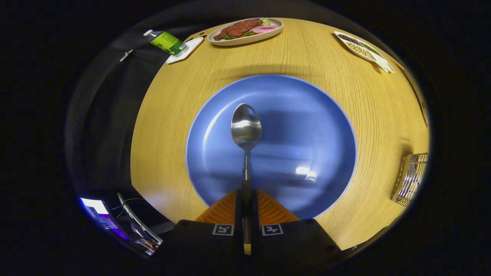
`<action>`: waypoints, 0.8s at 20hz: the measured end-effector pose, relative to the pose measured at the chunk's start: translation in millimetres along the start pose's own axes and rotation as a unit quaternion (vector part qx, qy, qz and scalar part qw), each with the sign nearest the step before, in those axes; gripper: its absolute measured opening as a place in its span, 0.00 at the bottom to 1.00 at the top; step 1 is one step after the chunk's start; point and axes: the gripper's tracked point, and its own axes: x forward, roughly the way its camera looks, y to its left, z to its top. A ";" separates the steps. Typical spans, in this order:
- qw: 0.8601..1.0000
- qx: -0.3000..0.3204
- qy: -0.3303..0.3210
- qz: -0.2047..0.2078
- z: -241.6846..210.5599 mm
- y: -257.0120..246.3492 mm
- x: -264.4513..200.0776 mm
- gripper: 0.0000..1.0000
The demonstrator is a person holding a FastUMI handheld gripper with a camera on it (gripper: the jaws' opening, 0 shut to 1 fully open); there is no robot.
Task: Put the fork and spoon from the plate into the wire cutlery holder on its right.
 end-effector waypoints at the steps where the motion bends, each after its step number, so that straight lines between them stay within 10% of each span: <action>1: 1.000 -0.006 0.003 0.003 -1.6 -1.9 -1.3 0.09; 16: 0.999 -0.019 -0.043 0.018 -10.9 -63.4 -142.2 0.07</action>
